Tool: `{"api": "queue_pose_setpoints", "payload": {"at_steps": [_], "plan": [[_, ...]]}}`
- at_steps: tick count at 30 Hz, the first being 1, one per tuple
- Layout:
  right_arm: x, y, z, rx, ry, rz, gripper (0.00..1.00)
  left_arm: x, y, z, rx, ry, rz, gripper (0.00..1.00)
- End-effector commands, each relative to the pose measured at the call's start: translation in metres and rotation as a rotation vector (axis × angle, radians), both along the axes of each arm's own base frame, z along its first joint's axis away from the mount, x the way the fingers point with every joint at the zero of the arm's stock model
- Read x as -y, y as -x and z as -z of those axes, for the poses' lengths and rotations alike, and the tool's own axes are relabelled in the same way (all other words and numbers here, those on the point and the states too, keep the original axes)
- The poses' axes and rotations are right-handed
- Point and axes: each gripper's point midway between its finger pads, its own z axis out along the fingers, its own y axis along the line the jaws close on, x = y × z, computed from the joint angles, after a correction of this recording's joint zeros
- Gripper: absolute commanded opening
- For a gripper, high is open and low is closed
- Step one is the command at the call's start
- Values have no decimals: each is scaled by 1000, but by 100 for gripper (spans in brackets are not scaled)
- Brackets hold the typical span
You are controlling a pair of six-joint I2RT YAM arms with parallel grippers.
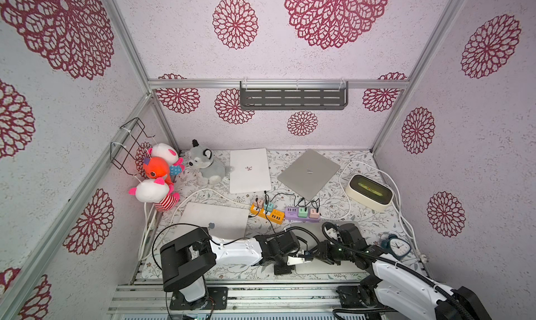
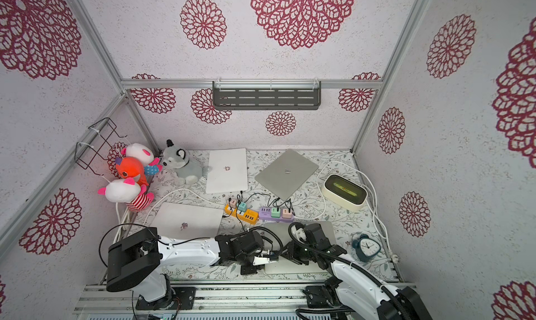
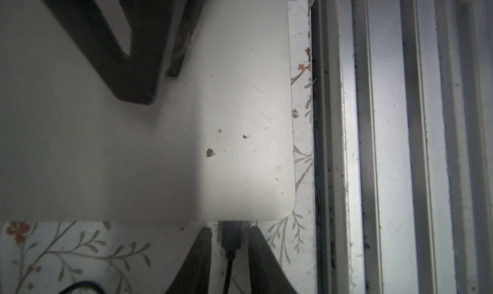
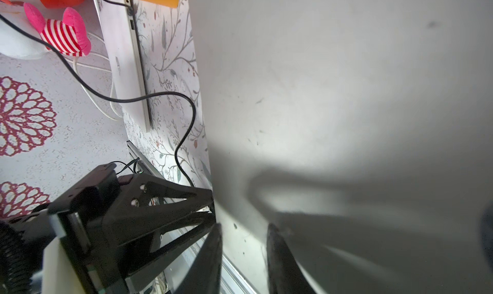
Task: Unplug the laptop charger
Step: Remove the charging cable from the laptop.
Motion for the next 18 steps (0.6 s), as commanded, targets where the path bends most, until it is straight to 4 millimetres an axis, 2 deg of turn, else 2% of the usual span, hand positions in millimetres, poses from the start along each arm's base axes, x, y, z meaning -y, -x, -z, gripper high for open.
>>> {"api": "queue_pose_setpoints", "payload": {"at_steps": [1,18], "plan": [[-2,2,1,0,-15,-12,30,7,-5,-3,-6,32,-1,28],[-2,4,6,-8,-8,-26,30,8,-4,2,-19,9,9,21]]}}
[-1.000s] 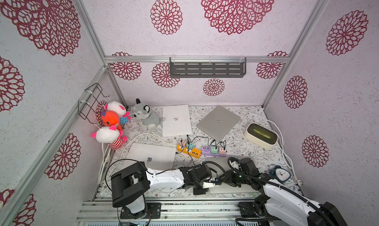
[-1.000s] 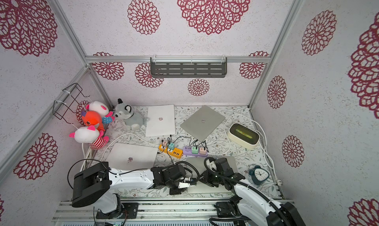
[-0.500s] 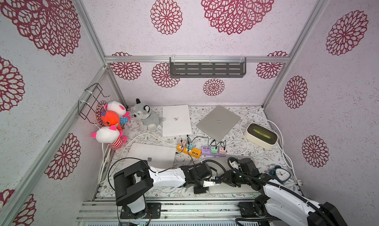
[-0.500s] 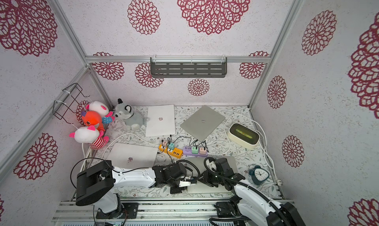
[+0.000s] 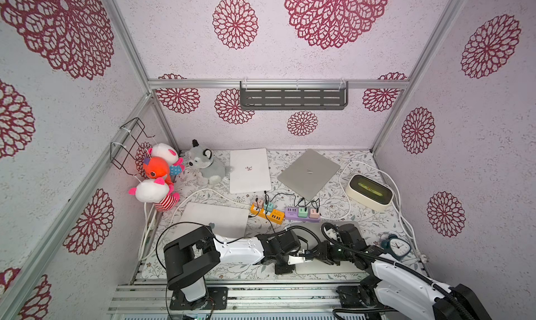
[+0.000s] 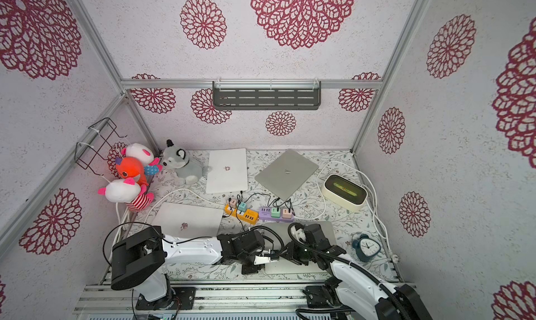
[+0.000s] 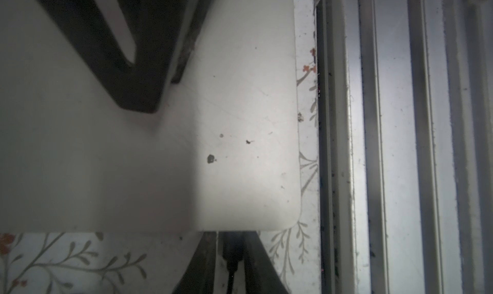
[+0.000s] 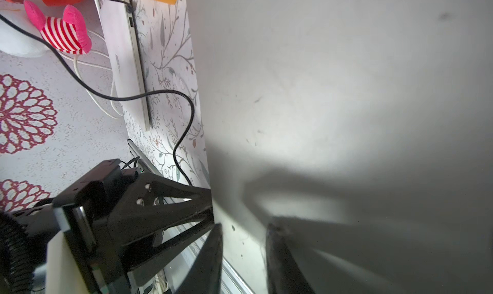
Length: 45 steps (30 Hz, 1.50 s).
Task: Unplug the laptop charger
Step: Remove the charging cable from the laptop.
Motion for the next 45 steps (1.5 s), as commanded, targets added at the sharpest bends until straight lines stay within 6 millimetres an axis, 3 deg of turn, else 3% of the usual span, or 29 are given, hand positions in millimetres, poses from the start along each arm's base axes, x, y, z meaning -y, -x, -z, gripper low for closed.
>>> {"api": "queue_pose_setpoints", "payload": {"at_steps": [1,15,20,30,45], "plan": [[-1,4,3,-3,-1,-19,30,5,-4,-2,3,9,8,21],[0,5,6,-5,-2,-23,30,1,-7,-1,9,-10,-14,14],[-1,5,6,-7,-4,-24,30,2,-8,0,0,-12,-35,7],[-1,7,8,-15,3,-30,30,2,-8,2,9,-57,6,6],[-1,8,9,-17,-1,-38,30,9,-11,-3,-57,-15,-96,6]]}}
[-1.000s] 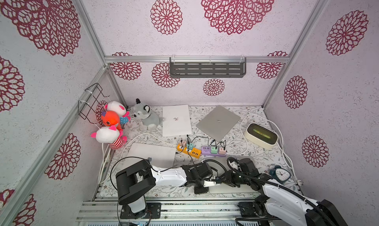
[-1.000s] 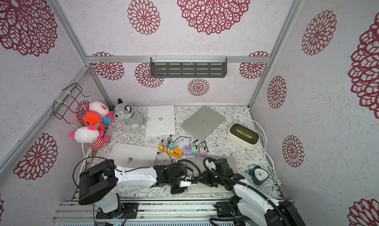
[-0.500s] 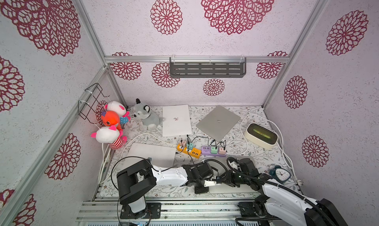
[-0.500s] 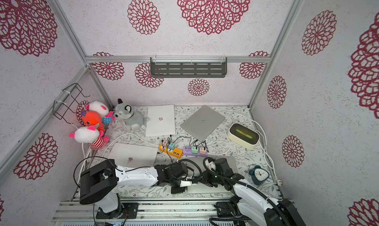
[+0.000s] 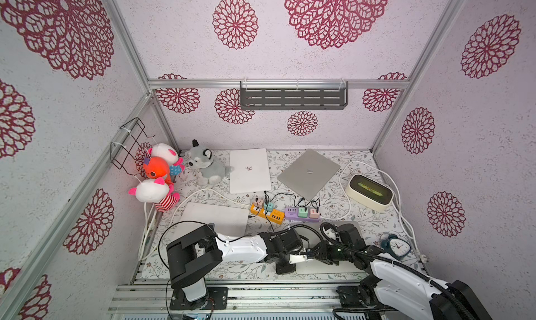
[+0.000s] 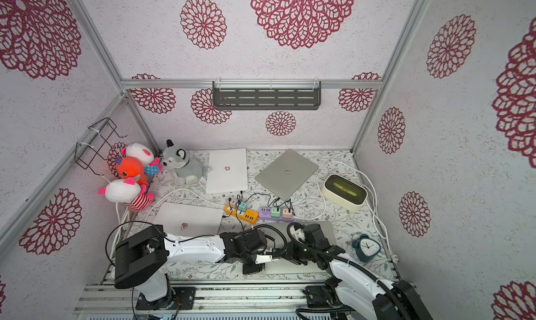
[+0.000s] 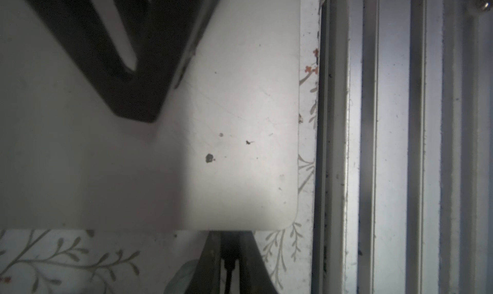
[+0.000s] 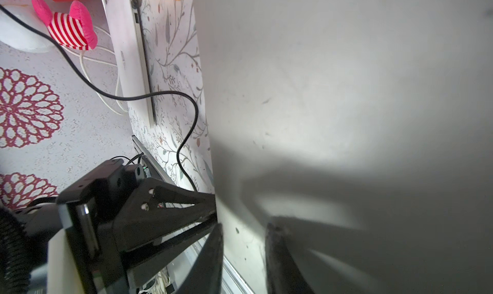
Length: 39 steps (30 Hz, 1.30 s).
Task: Unplug the laptop charger
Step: Remove the charging cable from the laptop.
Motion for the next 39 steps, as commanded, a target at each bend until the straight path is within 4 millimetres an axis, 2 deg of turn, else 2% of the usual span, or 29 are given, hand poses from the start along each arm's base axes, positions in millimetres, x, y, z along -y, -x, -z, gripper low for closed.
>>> {"api": "queue_pose_setpoints", "payload": {"at_steps": [1,9,23,39], "plan": [[3,8,8,-16,19,-23,30,9,-11,-3,3,26,-23,6],[3,9,9,-19,20,-26,29,7,-7,-3,29,-33,68,6],[2,8,9,-15,19,-26,30,13,-9,-7,-21,37,-46,6],[3,8,9,-11,19,-30,29,10,0,-6,21,-13,124,5]]}}
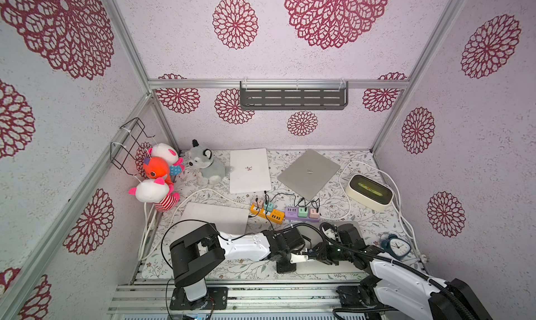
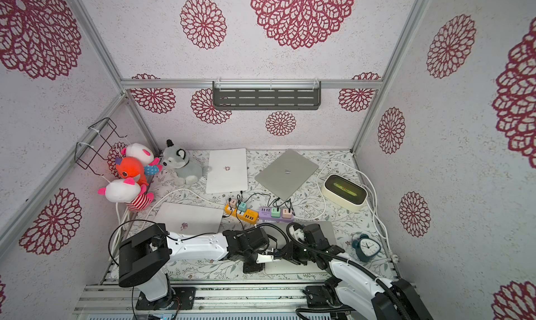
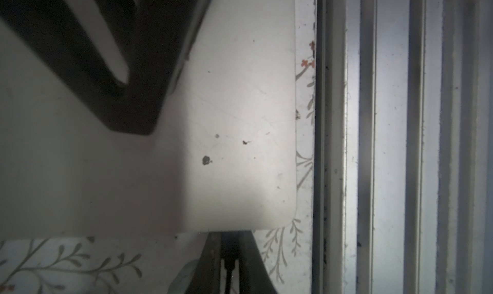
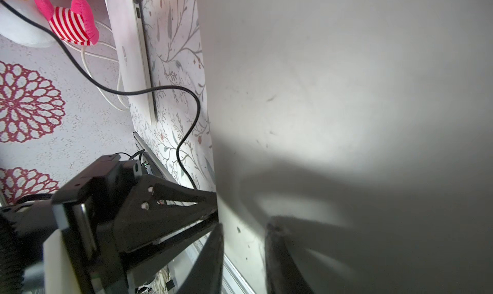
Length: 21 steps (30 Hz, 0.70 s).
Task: Unplug the laptop charger
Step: Remove the charging cable from the laptop.
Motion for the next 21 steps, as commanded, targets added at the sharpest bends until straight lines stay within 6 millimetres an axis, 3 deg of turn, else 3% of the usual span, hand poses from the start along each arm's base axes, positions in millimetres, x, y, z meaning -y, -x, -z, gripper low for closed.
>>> {"api": "queue_pose_setpoints", "payload": {"at_steps": [1,15,21], "plan": [[4,7,10,-14,28,-16,29,9,-3,-6,21,28,42,5],[5,9,12,-17,28,-21,29,12,-6,-7,-27,45,-78,7],[5,10,13,-18,29,-22,29,9,-5,-7,-14,36,-35,9]]}}
